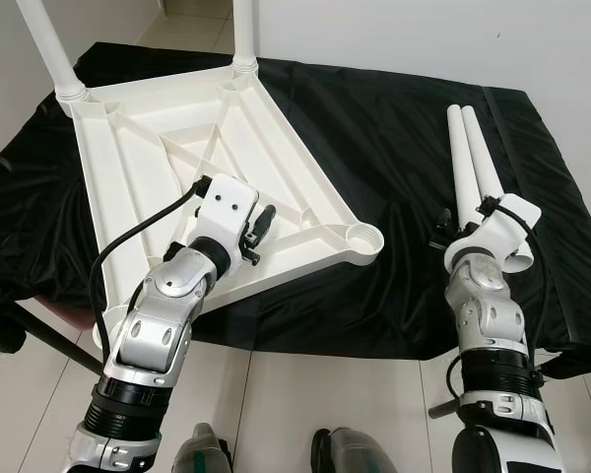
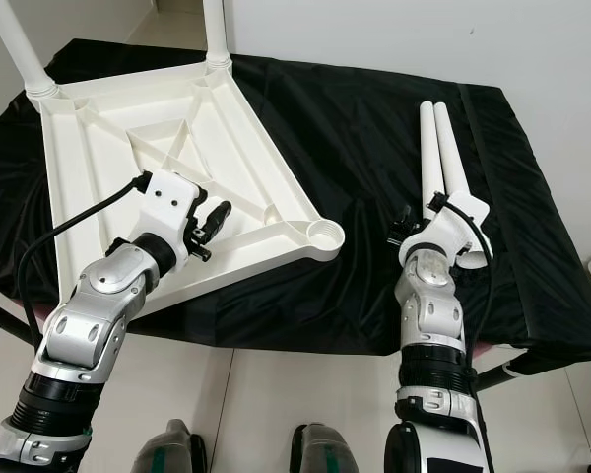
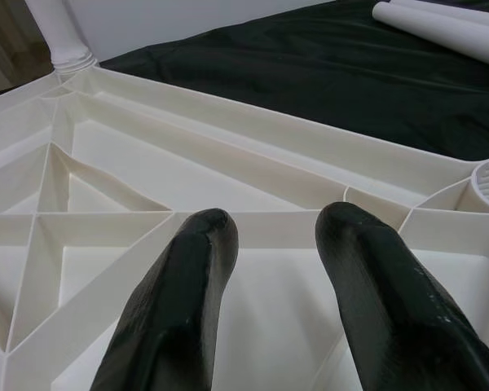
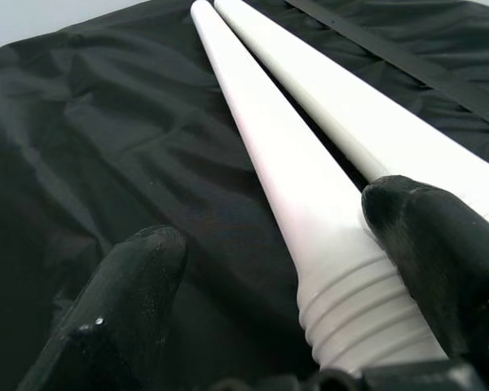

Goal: Building children table

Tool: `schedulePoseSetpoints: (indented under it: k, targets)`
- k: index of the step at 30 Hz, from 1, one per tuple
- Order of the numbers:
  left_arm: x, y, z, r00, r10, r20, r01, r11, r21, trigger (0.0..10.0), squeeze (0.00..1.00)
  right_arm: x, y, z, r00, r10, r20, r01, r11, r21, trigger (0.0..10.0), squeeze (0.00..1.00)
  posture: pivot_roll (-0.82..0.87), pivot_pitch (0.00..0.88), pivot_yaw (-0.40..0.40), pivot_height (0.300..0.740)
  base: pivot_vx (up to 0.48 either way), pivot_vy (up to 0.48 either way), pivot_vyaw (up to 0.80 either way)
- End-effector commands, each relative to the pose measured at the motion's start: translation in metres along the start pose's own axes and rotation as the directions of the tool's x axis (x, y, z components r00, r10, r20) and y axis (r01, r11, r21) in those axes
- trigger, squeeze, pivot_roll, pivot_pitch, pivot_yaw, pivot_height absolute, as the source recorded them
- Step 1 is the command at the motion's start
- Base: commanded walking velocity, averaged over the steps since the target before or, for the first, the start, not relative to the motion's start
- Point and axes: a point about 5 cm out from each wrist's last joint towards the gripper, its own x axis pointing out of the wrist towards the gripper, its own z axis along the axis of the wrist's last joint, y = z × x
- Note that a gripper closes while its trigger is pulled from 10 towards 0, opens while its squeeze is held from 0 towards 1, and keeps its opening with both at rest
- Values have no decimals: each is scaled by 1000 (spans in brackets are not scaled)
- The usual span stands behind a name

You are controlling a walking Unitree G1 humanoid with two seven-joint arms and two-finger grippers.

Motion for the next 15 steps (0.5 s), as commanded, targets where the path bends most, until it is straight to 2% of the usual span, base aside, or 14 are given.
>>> schedulePoseSetpoints:
  k: [1, 7, 8, 12, 13, 15]
  targets:
    - [-2, -1, 4, 1000, -15, 8, 15, 1000, 3, 10000, 0, -3, -3, -27, 989, -5, -147, 8, 1000, 18, 10000, 0, -56, 57, -4, 740, 0, 0, 0]
    - [-2, -1, 5, 1000, -15, 9, 15, 1000, -14, 10000, 0, -3, -8, -26, 989, -19, -143, 19, 1000, -1, 10000, 0, -58, 56, -3, 740, 0, 0, 0]
    - [-2, -1, 6, 1000, -15, 9, 15, 1000, -22, 10000, 0, -3, -9, -26, 990, -23, -141, 19, 999, -30, 10000, 0, -59, 56, -3, 740, 0, 0, 0]
    - [-2, -1, 6, 1000, -18, 10, 19, 999, -31, 10000, 0, -4, -10, -26, 990, -31, -140, 24, 998, -52, 10000, 0, -61, 56, -1, 740, 0, 0, 0]
    - [-3, -4, 9, 998, -53, 24, 54, 997, -50, 10000, 0, -6, -14, -28, 984, -68, -163, 51, 993, -104, 10000, 0, -62, 64, -1, 740, 0, 0, 0]
    - [-4, -4, 9, 997, -68, 25, 70, 997, -46, 10000, 0, -7, -15, -30, 981, -78, -177, 58, 992, -112, 10000, 0, -64, 69, 2, 740, 0, 0, 0]
